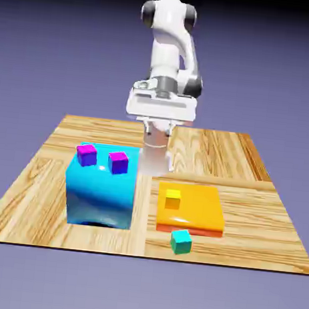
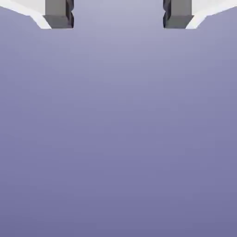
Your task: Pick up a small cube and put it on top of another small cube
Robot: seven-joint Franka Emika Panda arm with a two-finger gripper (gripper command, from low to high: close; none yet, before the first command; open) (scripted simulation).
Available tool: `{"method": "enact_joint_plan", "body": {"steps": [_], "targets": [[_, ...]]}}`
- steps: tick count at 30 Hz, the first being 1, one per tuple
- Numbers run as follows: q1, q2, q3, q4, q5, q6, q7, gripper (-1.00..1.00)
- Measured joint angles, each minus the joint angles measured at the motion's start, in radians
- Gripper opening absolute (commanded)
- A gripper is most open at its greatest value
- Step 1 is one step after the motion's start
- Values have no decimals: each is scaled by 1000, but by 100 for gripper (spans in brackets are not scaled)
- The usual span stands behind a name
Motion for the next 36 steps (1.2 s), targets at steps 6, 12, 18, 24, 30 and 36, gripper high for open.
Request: {"method": "enact_joint_plan", "body": {"steps": [6,12,18,24,30,36], "targets": [[19,217,21,217,-19,-243,9,0],[39,433,42,435,-38,-486,18,0],[58,650,63,652,-57,-729,27,0],[75,867,84,870,-76,-973,36,0],[94,1083,105,1087,-95,-1216,45,0],[113,1300,126,1305,-114,-1459,54,0]]}}
